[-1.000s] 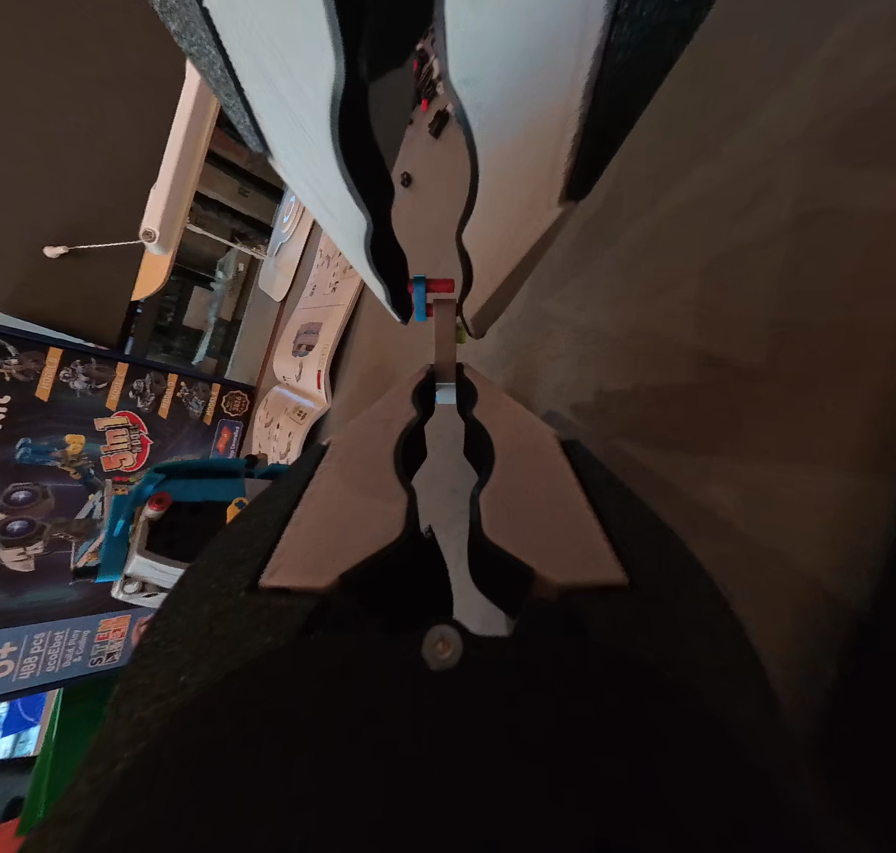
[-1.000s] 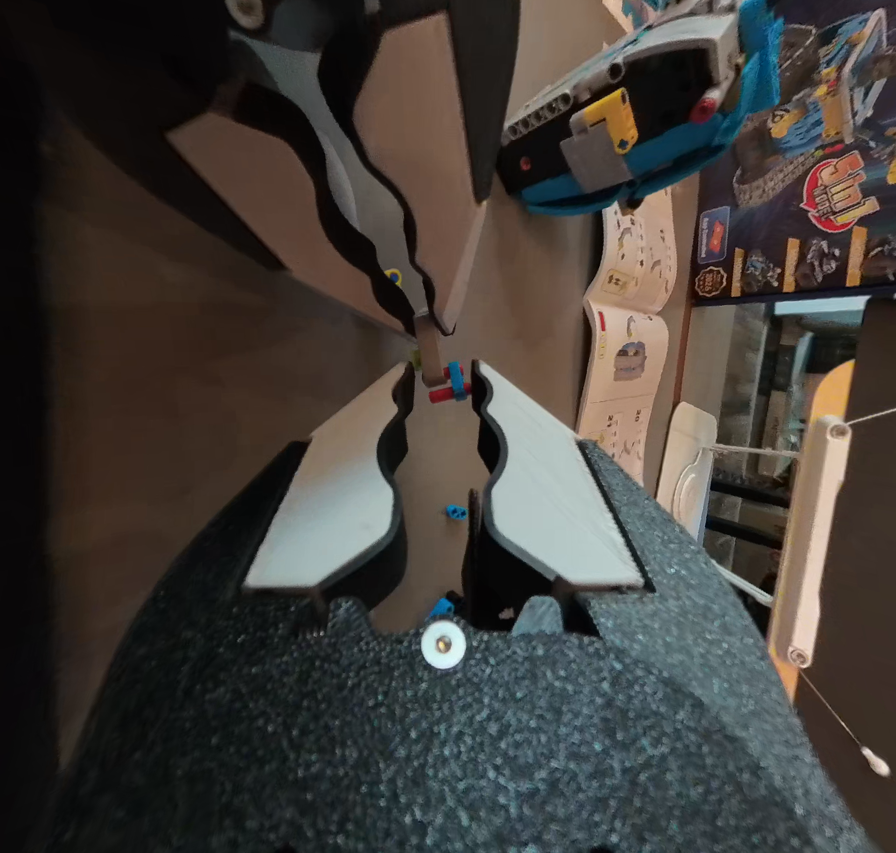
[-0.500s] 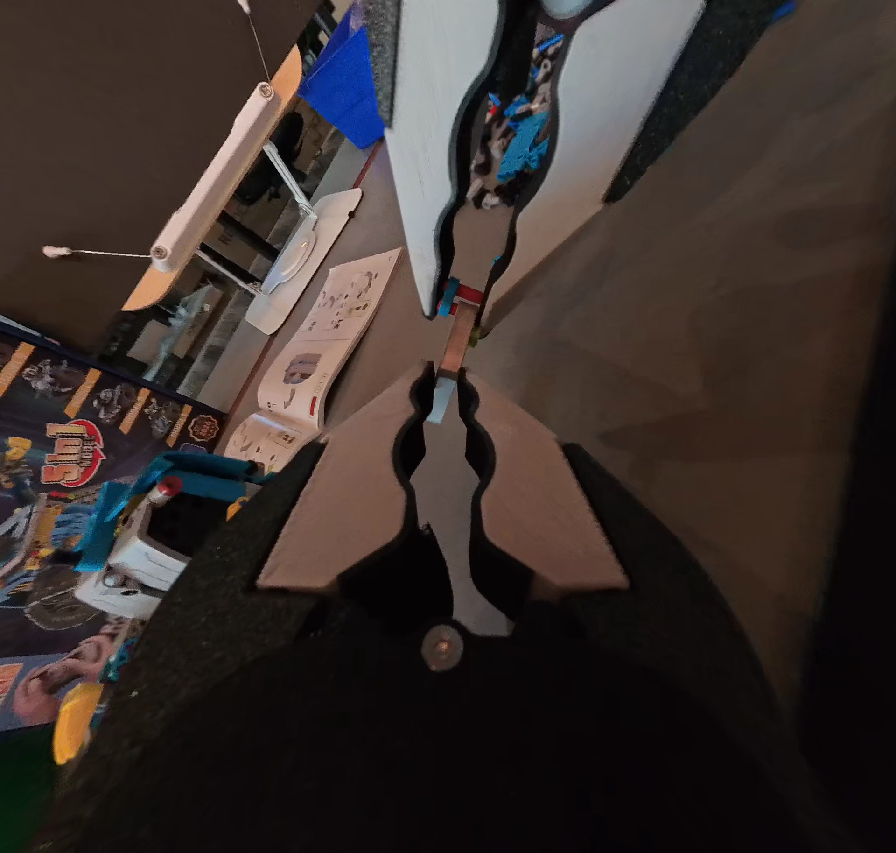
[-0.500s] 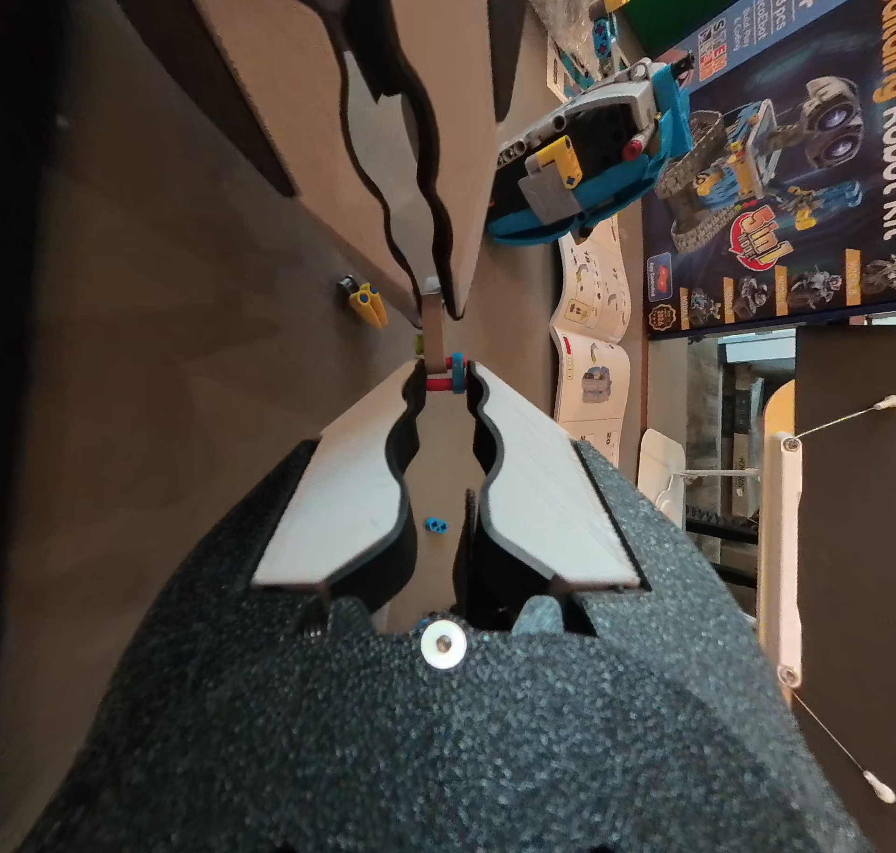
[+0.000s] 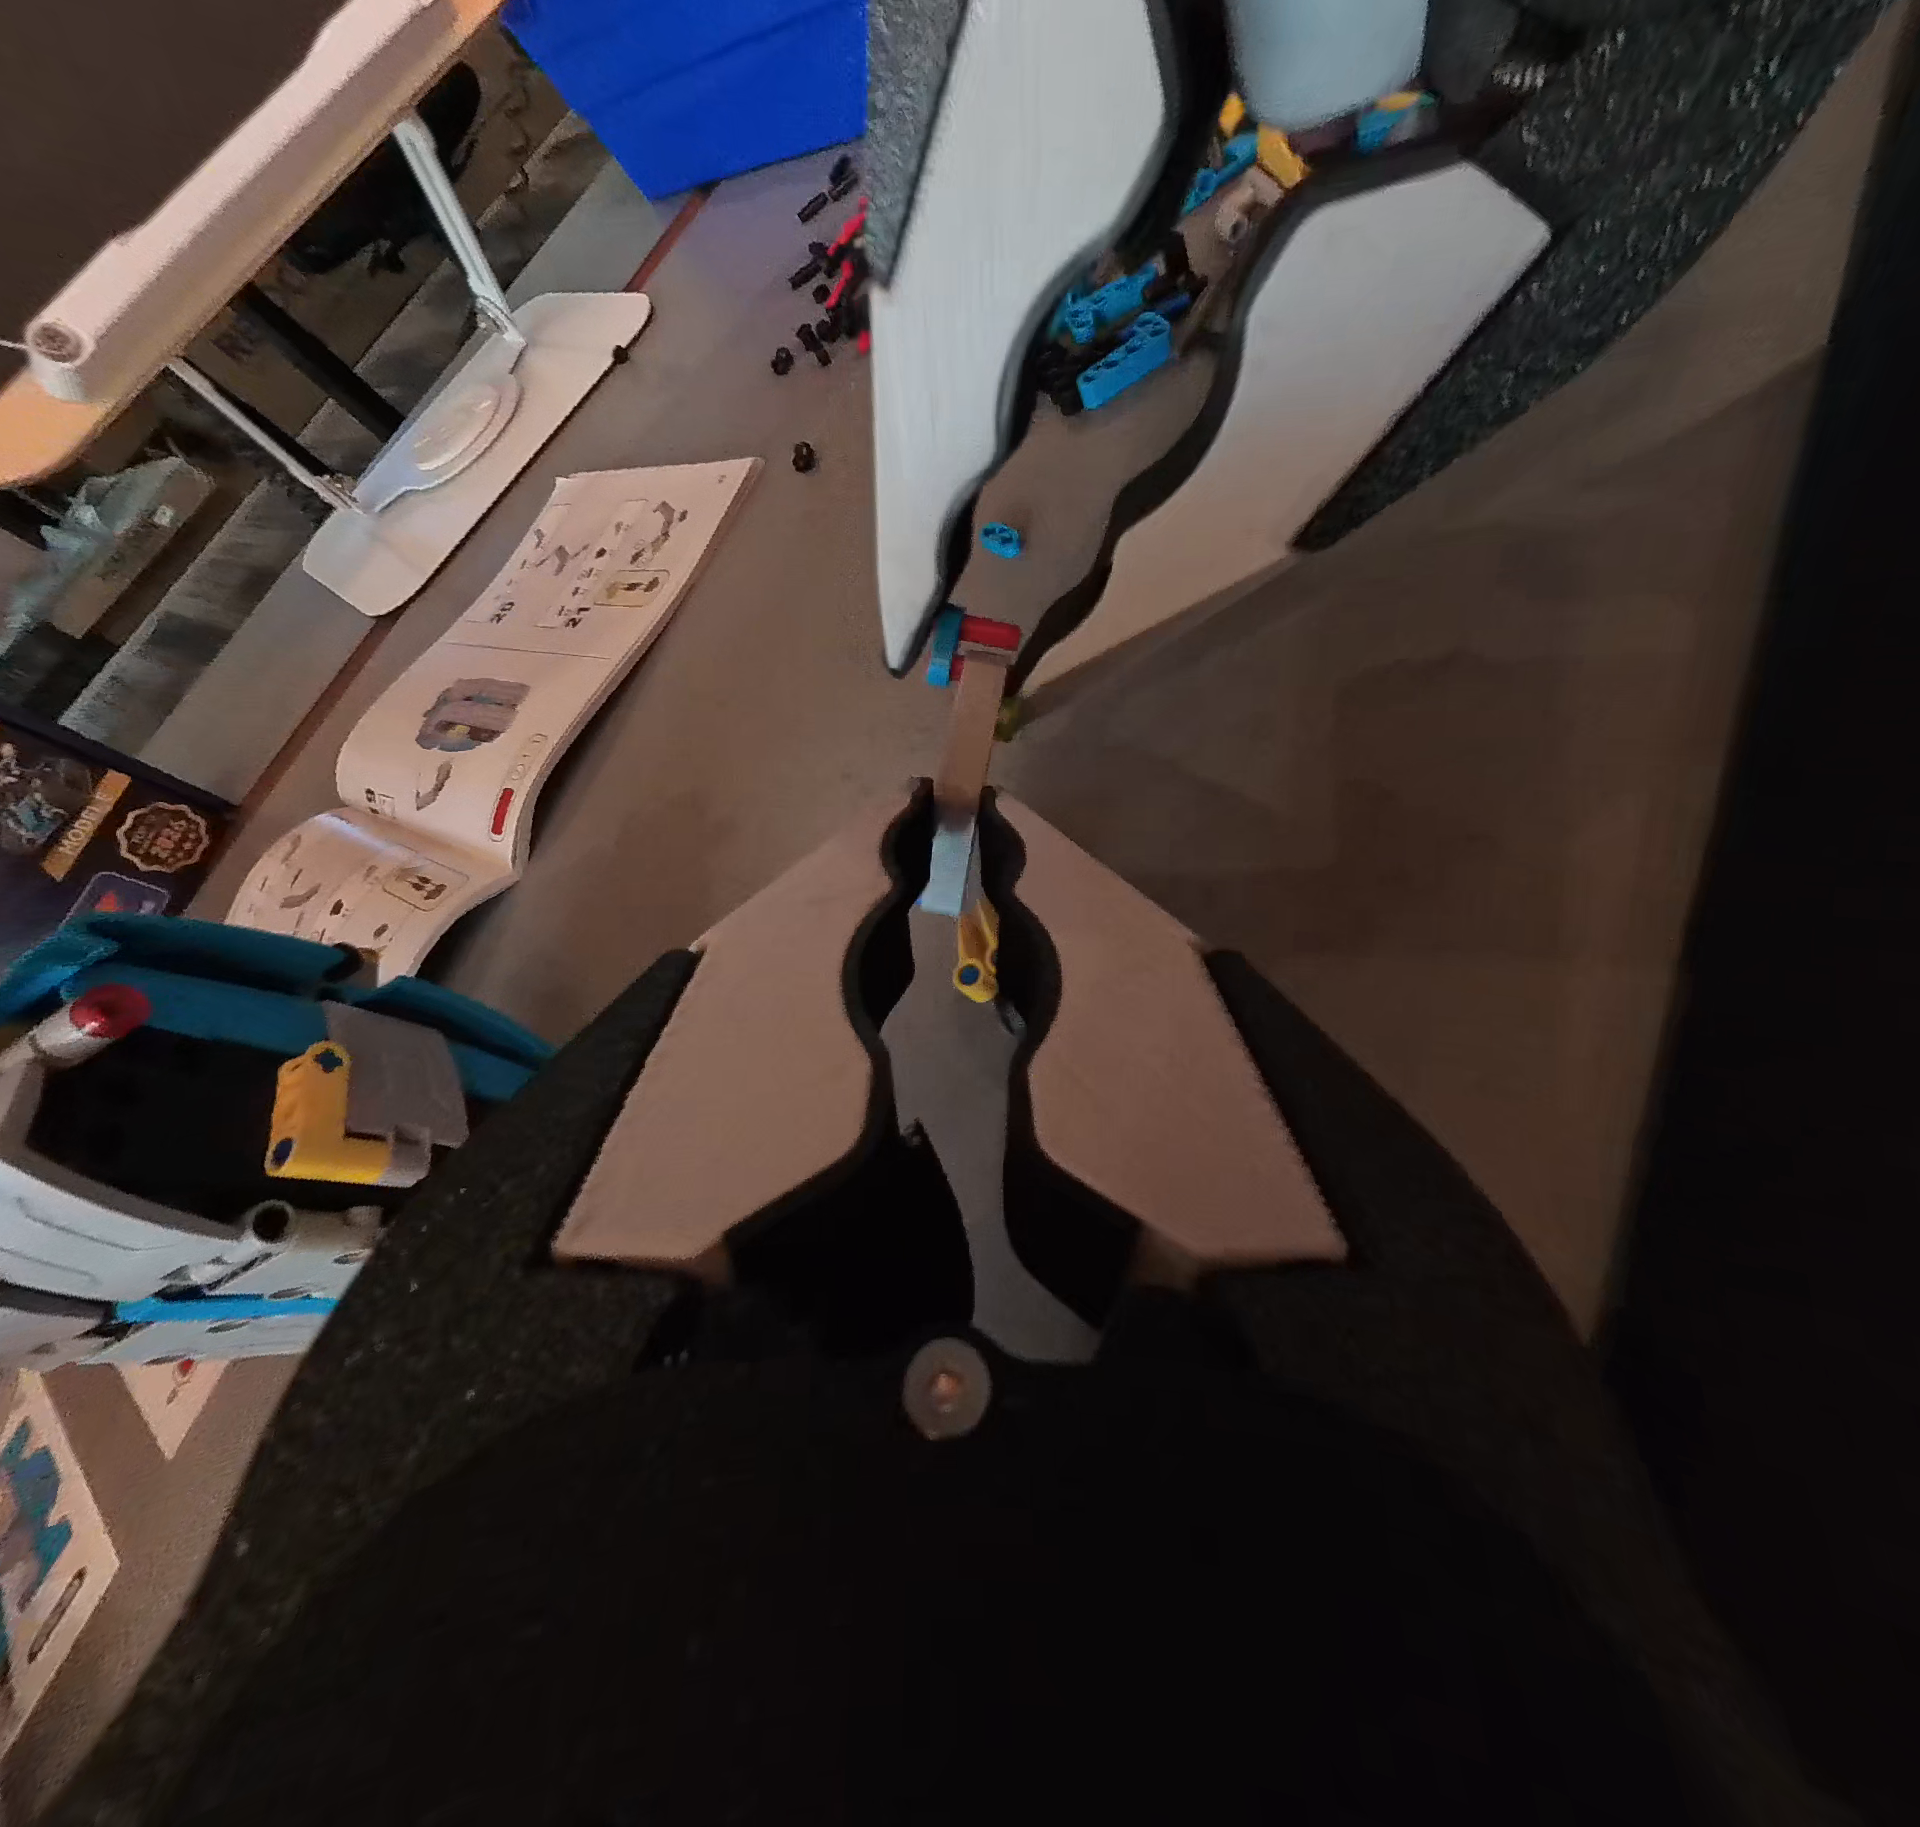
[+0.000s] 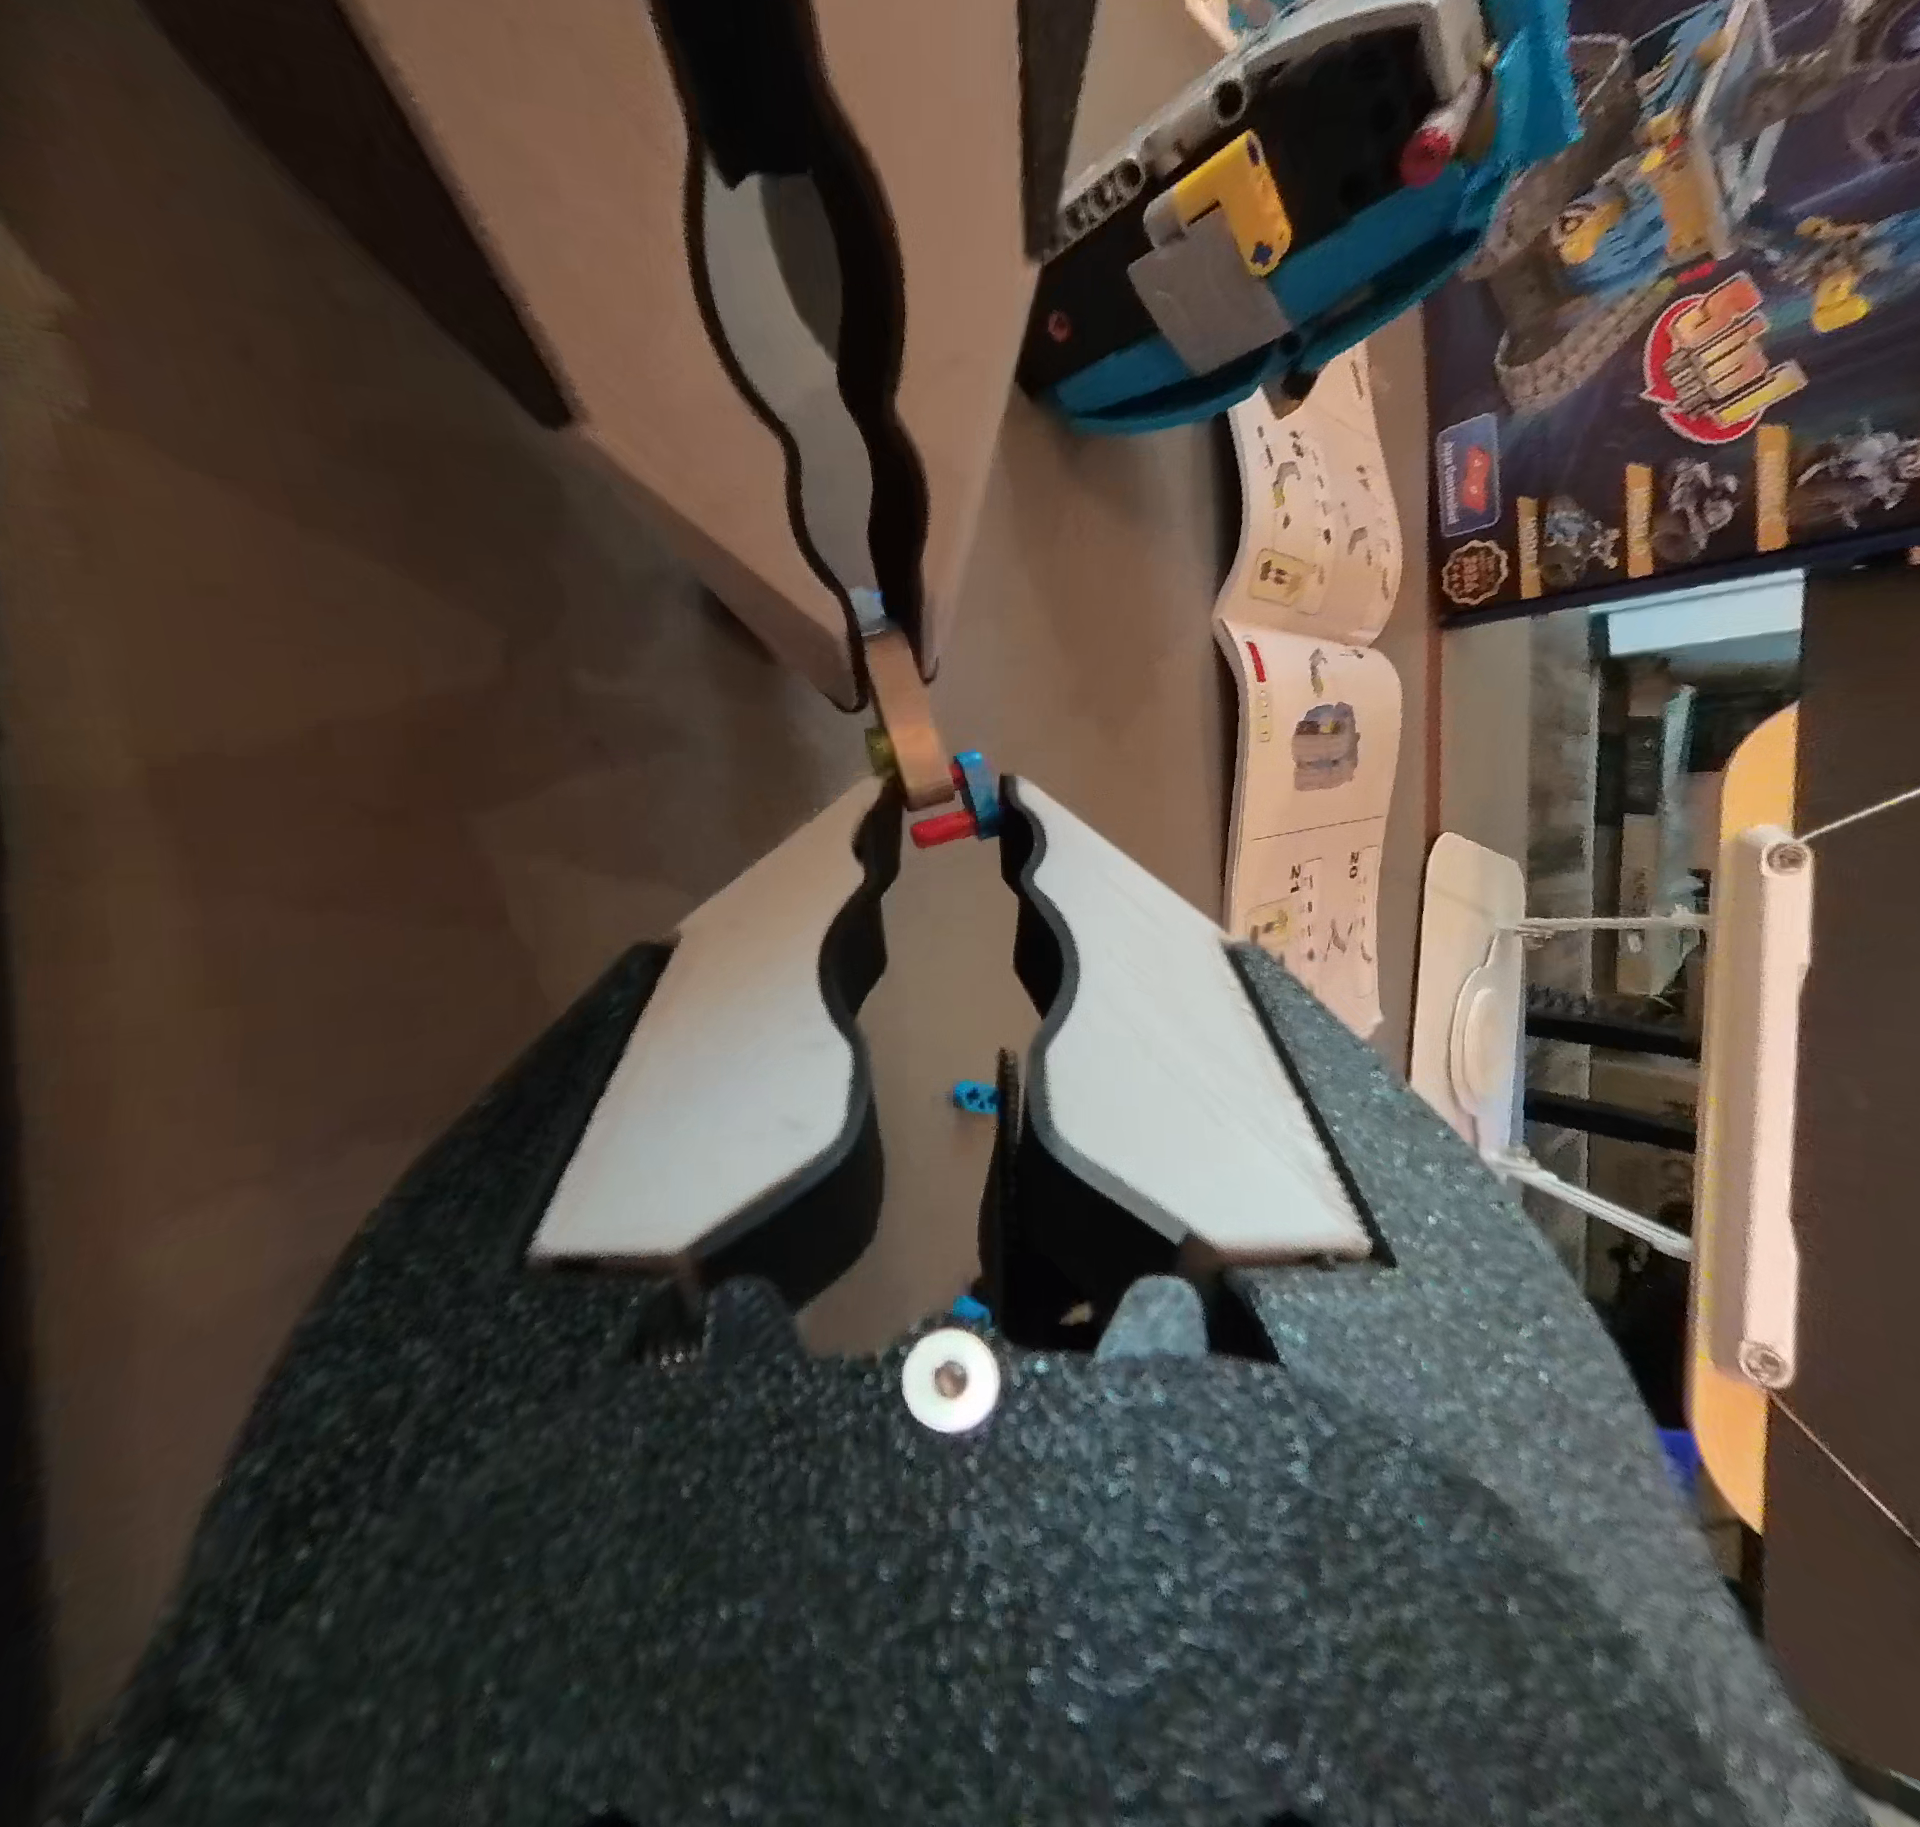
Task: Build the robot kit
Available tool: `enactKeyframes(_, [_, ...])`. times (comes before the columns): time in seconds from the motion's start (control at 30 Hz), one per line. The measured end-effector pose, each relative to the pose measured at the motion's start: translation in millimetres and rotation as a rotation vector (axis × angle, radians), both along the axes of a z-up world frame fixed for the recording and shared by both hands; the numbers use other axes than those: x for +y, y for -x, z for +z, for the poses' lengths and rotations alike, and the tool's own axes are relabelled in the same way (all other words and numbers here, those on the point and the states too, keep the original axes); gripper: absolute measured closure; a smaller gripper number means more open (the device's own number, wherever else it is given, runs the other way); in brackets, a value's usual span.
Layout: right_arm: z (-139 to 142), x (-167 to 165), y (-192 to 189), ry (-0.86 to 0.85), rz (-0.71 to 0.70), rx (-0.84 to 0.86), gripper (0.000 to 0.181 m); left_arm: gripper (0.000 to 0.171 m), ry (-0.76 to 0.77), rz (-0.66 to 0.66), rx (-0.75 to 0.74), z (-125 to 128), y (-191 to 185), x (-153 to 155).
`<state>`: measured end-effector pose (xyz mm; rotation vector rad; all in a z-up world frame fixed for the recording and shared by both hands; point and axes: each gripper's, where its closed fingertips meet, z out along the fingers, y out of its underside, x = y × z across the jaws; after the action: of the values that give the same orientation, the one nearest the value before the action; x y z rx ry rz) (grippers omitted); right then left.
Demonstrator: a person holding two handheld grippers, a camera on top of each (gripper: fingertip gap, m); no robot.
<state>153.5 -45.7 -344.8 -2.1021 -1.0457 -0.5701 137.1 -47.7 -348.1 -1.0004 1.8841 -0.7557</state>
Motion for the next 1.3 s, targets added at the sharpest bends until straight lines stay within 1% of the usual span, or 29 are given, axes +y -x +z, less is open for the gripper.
enactKeyframes(0.07, [-3.6,-0.6,-0.3,0.031,-0.007,-0.009,0.165,0.164,0.003,0.004,-0.007,1.3,0.3,1.5])
enactKeyframes(0.17, [-8.4,-0.5,-0.5,0.048,0.008,-0.029,0.166,0.164,-0.043,0.000,-0.006,-1.1,0.9,1.3])
enactKeyframes(0.23, [-11.2,-3.6,0.4,0.081,0.010,0.009,0.166,0.164,-0.063,-0.009,-0.015,-0.2,1.2,-0.5])
enactKeyframes(0.33, [-12.3,-5.9,0.8,0.091,0.033,0.022,0.166,0.164,-0.058,-0.020,-0.006,-2.1,1.1,-2.8])
enactKeyframes(0.4, [-13.8,-5.2,0.2,0.086,0.031,0.046,0.166,0.164,-0.087,-0.021,-0.009,-3.0,0.6,-2.6])
enactKeyframes(0.47, [-10.2,-4.6,0.0,0.062,0.015,0.155,0.164,0.164,-0.107,-0.027,-0.031,-0.9,-0.2,-3.2])
enactKeyframes(0.53, [-1.2,-7.8,2.8,0.027,0.009,0.315,0.161,0.164,-0.133,-0.029,-0.047,0.8,-0.4,-2.7])
enactKeyframes(0.6, [10.0,-10.6,2.0,-0.005,-0.016,0.466,0.136,0.163,-0.165,-0.027,-0.038,-2.7,0.3,-0.4])
enactKeyframes(0.63, [12.4,-12.1,1.8,-0.014,-0.021,0.504,0.130,0.164,-0.170,-0.029,-0.043,-2.2,0.3,-0.5])
enactKeyframes(0.67, [12.2,-14.0,3.0,-0.024,-0.013,0.498,0.131,0.163,-0.168,-0.032,-0.049,-0.8,-0.1,-1.3])
enactKeyframes(0.77, [-0.4,-14.9,6.1,-0.017,-0.009,0.314,0.133,0.163,-0.209,-0.036,-0.059,-0.9,-0.8,-1.7])
enactKeyframes(0.83, [-9.0,-11.5,10.6,0.007,-0.009,0.249,0.133,0.163,-0.231,-0.051,-0.077,1.1,-0.1,-6.1])
enactKeyframes(0.87, [-11.8,-9.8,12.4,0.016,-0.007,0.237,0.138,0.164,-0.235,-0.057,-0.082,2.0,0.4,-8.3])
enactKeyframes(0.93, [-7.1,-7.3,9.2,-0.015,0.001,0.175,0.158,0.163,-0.246,-0.060,-0.087,1.7,1.3,-9.4])
enactKeyframes(1.0, [-3.2,-8.7,10.9,-0.010,0.010,0.204,0.159,0.162,-0.225,-0.064,-0.116,8.2,2.6,-10.5])
enactKeyframes(1.07, [1.0,-11.1,15.4,-0.006,0.029,0.283,0.161,0.161,-0.149,-0.085,-0.132,12.7,5.1,-12.6])
enactKeyframes(1.17, [7.5,-18.2,24.0,-0.018,0.104,0.411,0.163,0.160,-0.018,-0.128,-0.080,8.2,9.1,-15.3])
enactKeyframes(1.23, [6.4,-21.6,26.4,-0.003,0.125,0.472,0.162,0.162,-0.012,-0.154,-0.071,7.8,10.7,-18.3])
enactKeyframes(1.3, [3.8,-20.1,24.1,0.009,0.095,0.464,0.161,0.162,-0.054,-0.138,-0.070,5.7,8.8,-15.1])
